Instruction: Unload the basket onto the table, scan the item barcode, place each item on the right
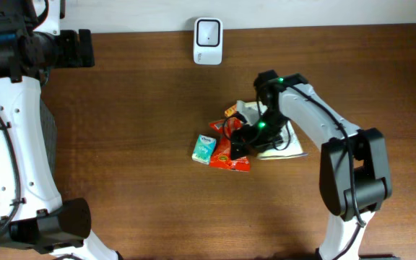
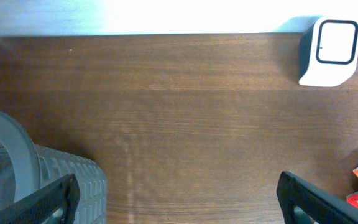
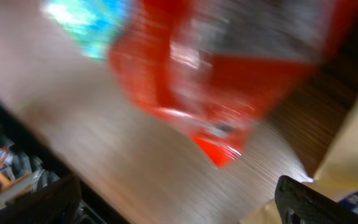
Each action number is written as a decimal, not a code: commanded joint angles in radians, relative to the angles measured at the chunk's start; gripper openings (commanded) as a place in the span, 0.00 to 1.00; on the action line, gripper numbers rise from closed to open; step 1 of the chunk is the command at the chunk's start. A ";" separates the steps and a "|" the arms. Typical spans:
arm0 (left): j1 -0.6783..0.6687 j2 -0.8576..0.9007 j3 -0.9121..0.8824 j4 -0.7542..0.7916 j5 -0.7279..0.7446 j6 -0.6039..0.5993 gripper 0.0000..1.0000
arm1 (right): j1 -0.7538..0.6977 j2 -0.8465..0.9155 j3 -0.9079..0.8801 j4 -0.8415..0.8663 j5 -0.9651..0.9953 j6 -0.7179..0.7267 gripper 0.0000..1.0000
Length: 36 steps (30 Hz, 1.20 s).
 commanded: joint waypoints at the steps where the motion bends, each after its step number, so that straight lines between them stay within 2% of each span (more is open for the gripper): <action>1: 0.002 0.003 -0.003 -0.002 0.011 0.013 0.99 | -0.121 -0.010 -0.007 -0.006 0.093 0.070 0.99; 8: 0.002 0.003 -0.003 -0.002 0.010 0.013 0.99 | -0.357 -0.010 -0.007 0.014 0.195 0.113 0.99; 10: 0.002 0.003 -0.003 -0.002 0.011 0.013 0.99 | -0.413 -0.010 -0.006 0.048 0.261 0.167 0.99; 13: 0.002 0.003 -0.003 -0.002 0.010 0.013 0.99 | -0.476 -0.010 0.005 0.140 0.248 0.193 0.99; 17: 0.002 0.003 -0.003 -0.002 0.010 0.013 0.99 | -0.488 -0.027 0.067 0.177 0.032 0.195 0.99; 21: 0.002 0.003 -0.003 -0.002 0.010 0.013 0.99 | -0.489 -0.077 0.108 0.184 -0.073 0.323 0.99; 23: 0.002 0.003 -0.003 -0.002 0.011 0.013 0.99 | -0.489 -0.104 0.108 0.188 -0.103 0.335 0.99; 25: 0.002 0.003 -0.003 -0.002 0.010 0.013 0.99 | -0.484 -0.107 0.107 0.176 -0.095 0.321 0.99; 28: 0.002 0.003 -0.003 -0.002 0.010 0.013 0.99 | -0.468 -0.097 0.072 0.156 0.117 0.291 0.99; 31: 0.002 0.003 -0.003 -0.002 0.011 0.013 0.99 | -0.466 -0.094 0.006 0.160 0.210 0.336 1.00; 36: 0.002 0.003 -0.003 -0.002 0.010 0.013 0.99 | -0.470 -0.094 -0.159 0.366 0.198 0.383 0.95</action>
